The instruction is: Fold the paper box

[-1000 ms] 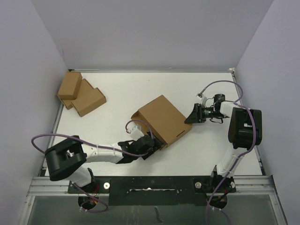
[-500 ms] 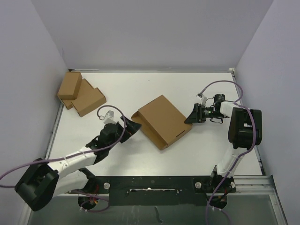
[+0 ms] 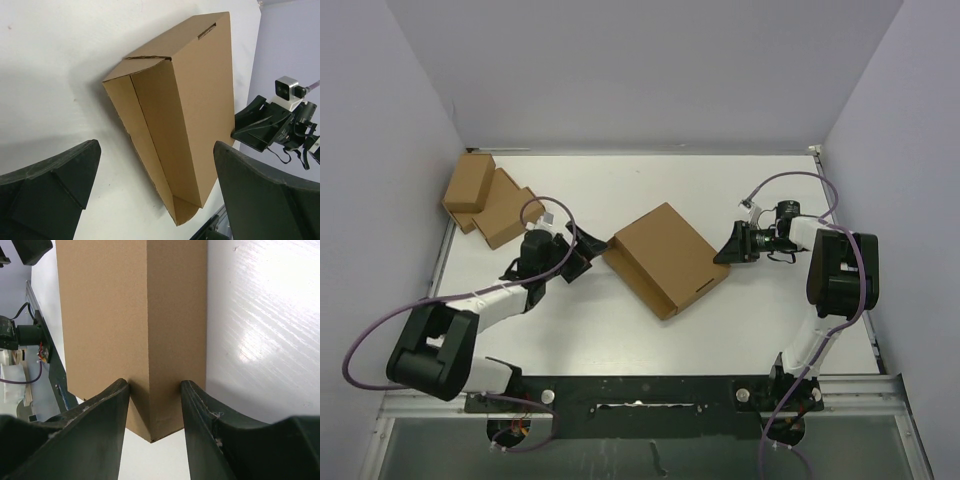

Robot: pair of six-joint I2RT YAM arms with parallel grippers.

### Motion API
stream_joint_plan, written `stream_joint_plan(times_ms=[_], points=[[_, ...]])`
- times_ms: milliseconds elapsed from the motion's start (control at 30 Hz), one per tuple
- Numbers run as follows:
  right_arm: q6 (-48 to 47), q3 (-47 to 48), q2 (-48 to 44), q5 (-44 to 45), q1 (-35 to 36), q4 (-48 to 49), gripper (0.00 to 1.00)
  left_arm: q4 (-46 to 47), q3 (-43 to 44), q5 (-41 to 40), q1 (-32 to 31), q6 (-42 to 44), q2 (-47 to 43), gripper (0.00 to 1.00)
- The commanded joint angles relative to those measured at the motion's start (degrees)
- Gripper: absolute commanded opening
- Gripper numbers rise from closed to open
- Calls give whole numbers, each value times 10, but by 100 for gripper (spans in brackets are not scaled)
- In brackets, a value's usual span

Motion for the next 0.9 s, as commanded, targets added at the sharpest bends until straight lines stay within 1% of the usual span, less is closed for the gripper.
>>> stream_joint_plan(times_ms=[0,67,200,433,700,867], points=[[-21,6,20,48,9,3,43,64,56,45,4,14,59,98],[-21,6,19,47,8,2,43,80,67,48,4,15,89,98],[-21,7,19,46,8,2,43,76,93,48,3,16,134,98],[-21,7,20,45,10,2,43,22,121,18,3,34,151,98],[-22,8,19,45,10,1,43,17,153,18,4,46,205,98],[-22,8,19,44,10,0,43,3,166,11,4,52,213,98]])
